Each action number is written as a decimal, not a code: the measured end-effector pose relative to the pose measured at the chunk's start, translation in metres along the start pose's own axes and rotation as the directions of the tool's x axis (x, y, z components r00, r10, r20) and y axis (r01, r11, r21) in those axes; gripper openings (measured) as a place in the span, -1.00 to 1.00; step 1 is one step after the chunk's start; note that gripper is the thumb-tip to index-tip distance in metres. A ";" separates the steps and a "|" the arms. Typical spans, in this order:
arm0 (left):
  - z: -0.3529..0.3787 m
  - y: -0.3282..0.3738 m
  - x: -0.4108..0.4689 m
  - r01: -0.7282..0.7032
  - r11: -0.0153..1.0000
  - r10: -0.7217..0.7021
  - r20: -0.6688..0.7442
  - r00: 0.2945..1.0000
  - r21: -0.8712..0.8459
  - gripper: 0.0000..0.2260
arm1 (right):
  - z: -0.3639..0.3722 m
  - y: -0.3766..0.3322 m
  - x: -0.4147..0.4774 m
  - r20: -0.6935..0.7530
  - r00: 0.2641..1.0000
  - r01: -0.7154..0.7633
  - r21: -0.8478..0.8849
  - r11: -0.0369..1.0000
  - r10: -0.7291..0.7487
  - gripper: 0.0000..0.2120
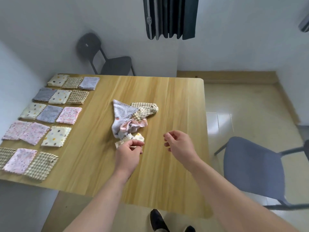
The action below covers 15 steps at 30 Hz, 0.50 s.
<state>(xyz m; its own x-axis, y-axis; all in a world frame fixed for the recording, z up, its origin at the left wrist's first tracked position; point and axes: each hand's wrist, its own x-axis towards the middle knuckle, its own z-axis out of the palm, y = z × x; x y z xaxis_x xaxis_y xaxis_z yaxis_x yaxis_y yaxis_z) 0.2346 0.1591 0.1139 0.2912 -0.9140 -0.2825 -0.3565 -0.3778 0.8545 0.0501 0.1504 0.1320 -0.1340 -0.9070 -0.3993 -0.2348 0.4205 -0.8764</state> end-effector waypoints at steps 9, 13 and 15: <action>0.064 0.028 -0.028 0.080 0.995 -0.088 -0.192 0.977 -0.053 -0.80 | -0.056 0.002 0.044 0.195 0.977 0.091 -0.016 0.996 -0.086 -0.82; 0.089 0.036 -0.063 0.159 0.975 -0.205 -0.353 0.913 -0.154 -0.81 | -0.068 0.007 0.056 0.361 0.929 0.110 -0.069 0.992 -0.078 -0.82; 0.097 0.040 -0.088 0.211 0.957 -0.276 -0.397 0.875 -0.200 -0.83 | -0.075 0.007 0.053 0.430 0.901 0.114 -0.114 0.987 -0.055 -0.82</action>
<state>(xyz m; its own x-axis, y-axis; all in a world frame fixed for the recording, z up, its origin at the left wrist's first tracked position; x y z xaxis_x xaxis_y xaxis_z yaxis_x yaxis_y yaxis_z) 0.1090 0.2102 0.1306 0.7060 -0.6366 -0.3102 -0.1022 -0.5250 0.8450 -0.0312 0.1067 0.1246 0.3061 -0.8507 -0.4274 -0.3564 0.3139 -0.8800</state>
